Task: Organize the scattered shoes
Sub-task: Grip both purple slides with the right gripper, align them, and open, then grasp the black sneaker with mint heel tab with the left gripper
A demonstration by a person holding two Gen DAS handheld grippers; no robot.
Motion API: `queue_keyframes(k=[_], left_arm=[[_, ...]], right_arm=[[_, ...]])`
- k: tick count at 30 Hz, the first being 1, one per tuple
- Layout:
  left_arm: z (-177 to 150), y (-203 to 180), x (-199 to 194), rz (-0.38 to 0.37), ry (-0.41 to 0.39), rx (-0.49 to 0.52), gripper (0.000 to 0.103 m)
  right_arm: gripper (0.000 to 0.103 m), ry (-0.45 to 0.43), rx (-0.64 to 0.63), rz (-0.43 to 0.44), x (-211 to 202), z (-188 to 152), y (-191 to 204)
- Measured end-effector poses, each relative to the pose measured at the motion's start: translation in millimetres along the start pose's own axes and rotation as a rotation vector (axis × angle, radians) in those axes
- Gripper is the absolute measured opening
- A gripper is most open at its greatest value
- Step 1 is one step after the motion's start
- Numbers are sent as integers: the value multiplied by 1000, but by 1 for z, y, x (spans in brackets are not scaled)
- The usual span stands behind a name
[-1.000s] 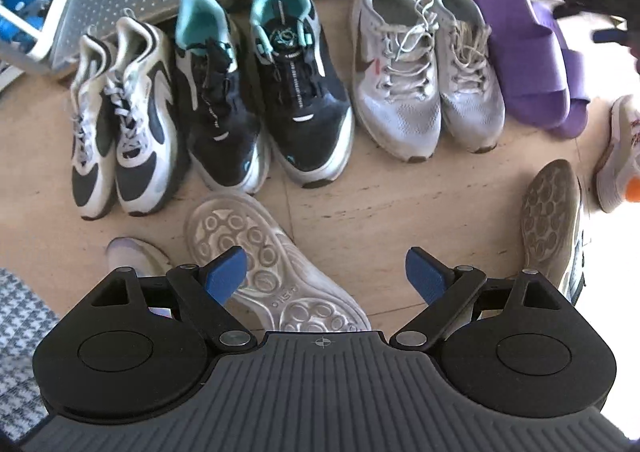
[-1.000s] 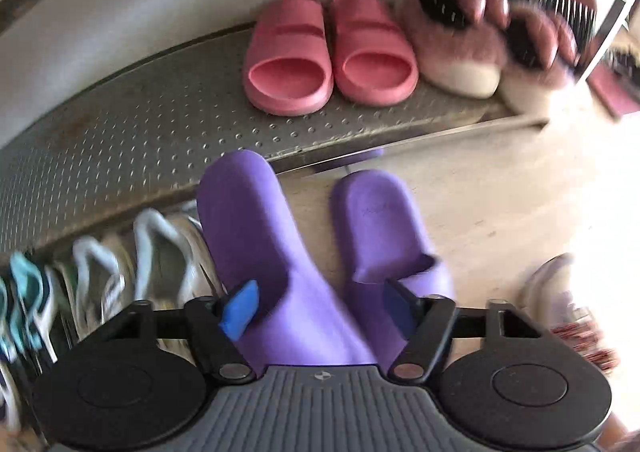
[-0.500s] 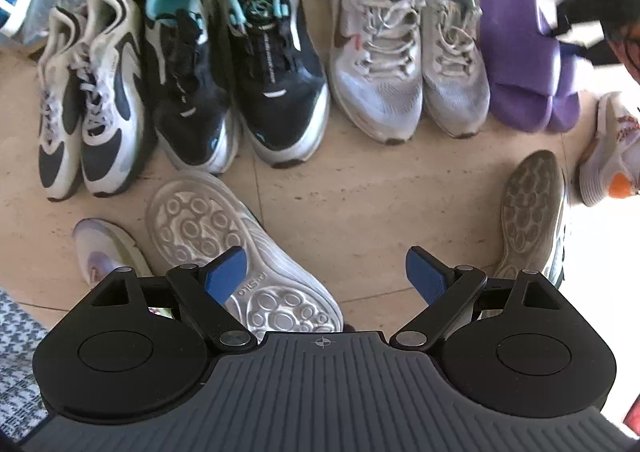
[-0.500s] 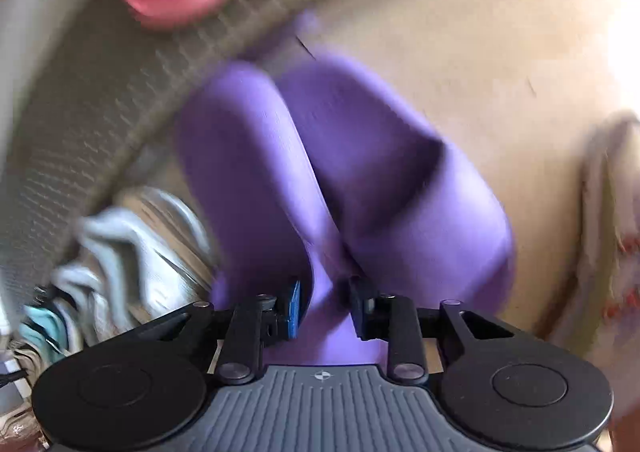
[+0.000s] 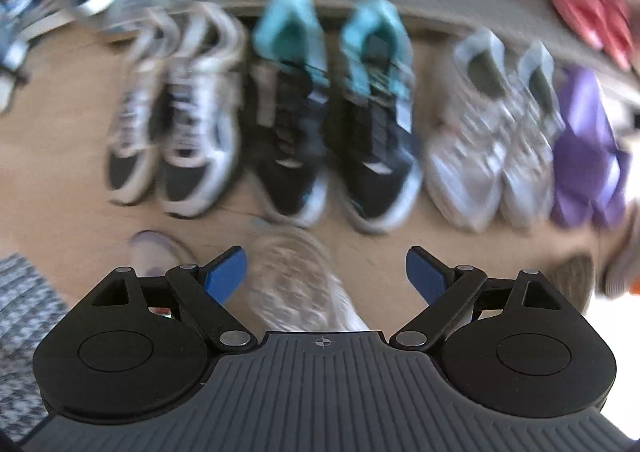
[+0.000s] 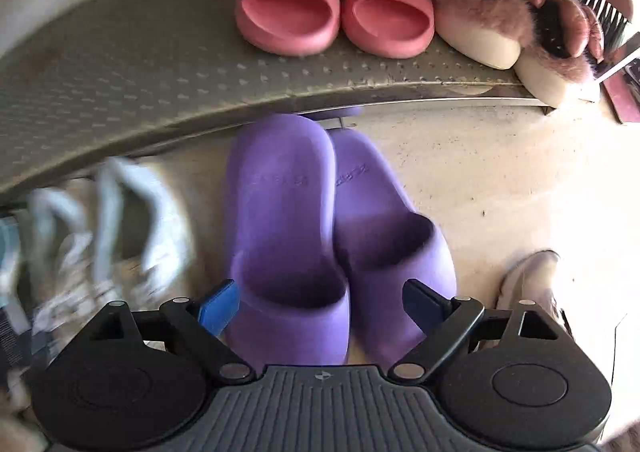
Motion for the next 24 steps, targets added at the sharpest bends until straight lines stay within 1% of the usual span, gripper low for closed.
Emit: queue_keyframes(k=[1,2,4,6,8,10,12,13,15,17,18,20,22,24], left_arm=[[-1,7,1,2,4,-22,92],[-2,15,3,3,8,-44,92],[-12,25,17,10,60,-62,92],[-24,32,30,14,108,-85,92],[-37,37,43,-6,159,-125,92],[-46,38,50,-23,190,-141,92],[-49,34,51,-21,189,-128,92],[-49,28,47,-19,168,-111,92],[-48,17,41,-15,124,-75,92],[-46,6,36,-27,101,-52,93],[-42,-3,33,-22,79,-19,94],[-36,-13,35,36,48,30,94],[-26,-26,46,148,24,99,95],[-20,-36,61,169,47,125,95]], right_arm=[[90,5,28,36,-11,-6,0],[91,15,68,96,-27,-17,4],[95,44,149,256,-64,-51,18],[97,58,146,368,-88,-83,36],[99,61,118,419,-96,-104,47],[98,71,79,431,-92,-124,56],[98,113,61,373,-74,-137,62],[97,143,52,352,-66,-140,64],[97,171,38,356,-58,-138,68],[97,168,32,362,-58,-136,69],[97,158,25,367,-60,-132,70],[97,148,5,369,-69,-130,69],[97,141,-26,361,-69,-126,69],[97,144,-67,338,-65,-121,70]])
Point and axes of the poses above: each gripper's, at about its wrist camera, not at the fingertips, and x roughly the way its jaws point, y to its left, z to its top, the point moved 3 cm from there along x, roughly the way its jaws point, and after that the axes turned 11 degrees about z, right-handed, at the moved point
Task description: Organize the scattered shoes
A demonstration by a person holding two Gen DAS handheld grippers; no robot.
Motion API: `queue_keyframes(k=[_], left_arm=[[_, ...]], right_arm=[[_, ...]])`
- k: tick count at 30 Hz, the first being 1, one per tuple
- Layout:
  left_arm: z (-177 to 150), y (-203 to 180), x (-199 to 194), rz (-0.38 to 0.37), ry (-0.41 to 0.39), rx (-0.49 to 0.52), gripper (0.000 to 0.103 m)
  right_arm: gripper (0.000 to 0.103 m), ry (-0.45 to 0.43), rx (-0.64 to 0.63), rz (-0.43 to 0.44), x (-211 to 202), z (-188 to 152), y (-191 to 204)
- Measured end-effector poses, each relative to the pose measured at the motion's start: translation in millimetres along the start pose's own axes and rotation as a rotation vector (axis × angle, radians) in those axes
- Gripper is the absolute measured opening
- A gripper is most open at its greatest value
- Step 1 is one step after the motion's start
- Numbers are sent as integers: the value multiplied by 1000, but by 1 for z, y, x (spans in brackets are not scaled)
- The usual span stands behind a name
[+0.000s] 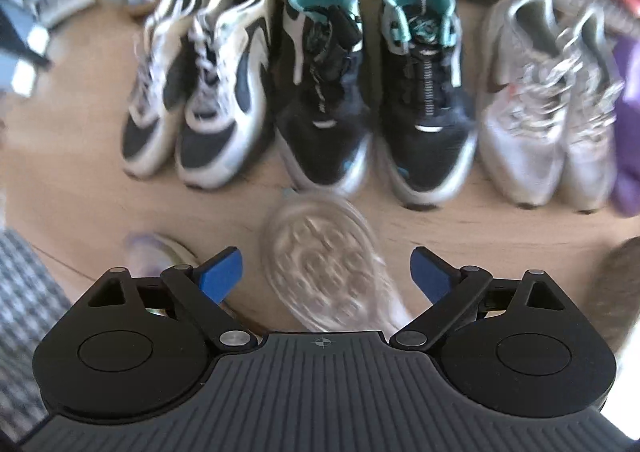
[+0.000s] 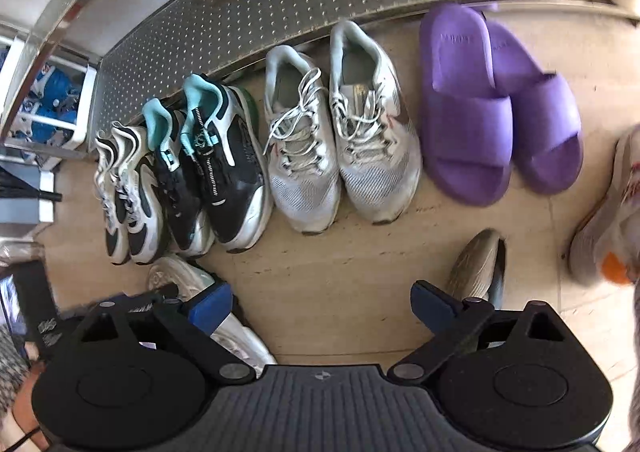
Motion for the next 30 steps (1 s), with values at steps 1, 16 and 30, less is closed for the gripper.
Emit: queue_keyframes(k=[1,16,30], left_arm=[[4,-6,6,10,11,14,95],[-20,-2,7,-14,-10,164,84],[-60,-11,-181,-392,-310,358,75]], right_arm=[[97,4,-10,-7,3,2,-1],[97,-13,-72,10,3,16,11],[97,-166,16,71,-45,20,-6]])
Point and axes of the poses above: each gripper's, at about its wrist camera, not at the fingertips, and x roughly the way its jaws point, y to its left, z to its top, the point moved 3 cm from there along x, roughly the way its jaws point, and after that the axes turned 11 degrees about z, right-handed, at the moved point
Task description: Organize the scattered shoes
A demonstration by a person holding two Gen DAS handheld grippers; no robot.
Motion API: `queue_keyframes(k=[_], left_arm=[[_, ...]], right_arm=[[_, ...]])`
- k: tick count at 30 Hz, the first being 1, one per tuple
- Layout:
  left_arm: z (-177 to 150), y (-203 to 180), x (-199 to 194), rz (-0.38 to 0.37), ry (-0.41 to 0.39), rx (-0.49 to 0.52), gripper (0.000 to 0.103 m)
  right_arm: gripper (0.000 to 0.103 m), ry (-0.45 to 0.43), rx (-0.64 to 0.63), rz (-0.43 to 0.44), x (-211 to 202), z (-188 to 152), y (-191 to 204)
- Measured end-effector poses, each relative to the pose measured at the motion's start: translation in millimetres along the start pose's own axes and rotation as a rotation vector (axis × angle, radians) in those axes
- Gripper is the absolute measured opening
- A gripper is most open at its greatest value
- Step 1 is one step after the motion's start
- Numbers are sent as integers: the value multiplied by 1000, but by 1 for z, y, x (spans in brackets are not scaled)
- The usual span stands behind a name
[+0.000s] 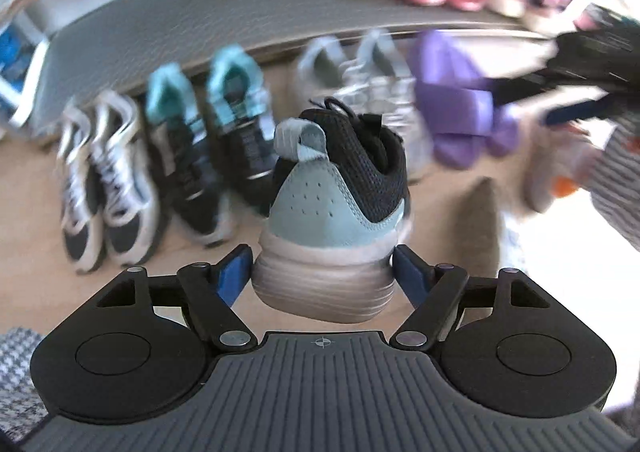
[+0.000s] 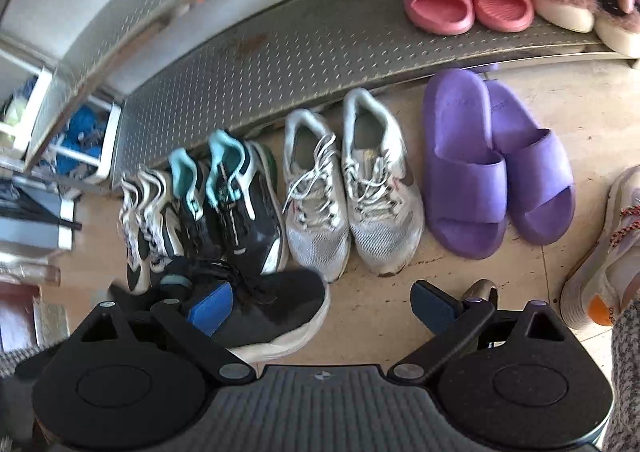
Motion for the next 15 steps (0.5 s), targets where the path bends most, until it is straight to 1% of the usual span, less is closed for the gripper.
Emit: queue_keyframes(k=[3,5,6,7,8,9,10,11,12,13,14,15], left_arm=[[2,-23,-10,-60,-1,109,74],[3,-33,-3,-102,-10,191,74],[3,-37,10,-92,-38,258,70],[2,-40,28,-4,-57,335,68],[1,-37,41,68,-50,374,68],[0,-31,67,259,-8,464,68],[0,-26,71,302,5,473,68],[0,-20,74,344,19,482,72],[1,-7,71,355,36,433,78],[1,5,66,336,52,368,81],[0,11,62,326,61,331,85],[1,25,57,312,95,234,85]], right_arm=[[97,-28,32,0,-10,4,-10],[97,-42,48,0,-14,6,-15],[97,-48,55,-1,-15,8,-17],[97,-50,57,-1,-15,8,-18],[97,-44,56,-1,-14,9,-19],[97,-32,54,-4,-11,8,-19],[97,-16,50,-8,-7,7,-19],[97,6,39,-15,-2,4,-18],[97,32,25,-22,4,2,-16],[97,58,5,-30,10,-1,-13],[97,86,-19,-40,18,-5,-10],[97,114,-44,-50,27,-9,-7]])
Point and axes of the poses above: each gripper's, at about its wrist camera, not at the fingertips, and x roughly the way its jaws point, y to its left, z to its top, the point moved 3 cm from there along x, roughly the way its jaws point, and after that the axes turned 11 degrees about z, right-handed, at the moved point
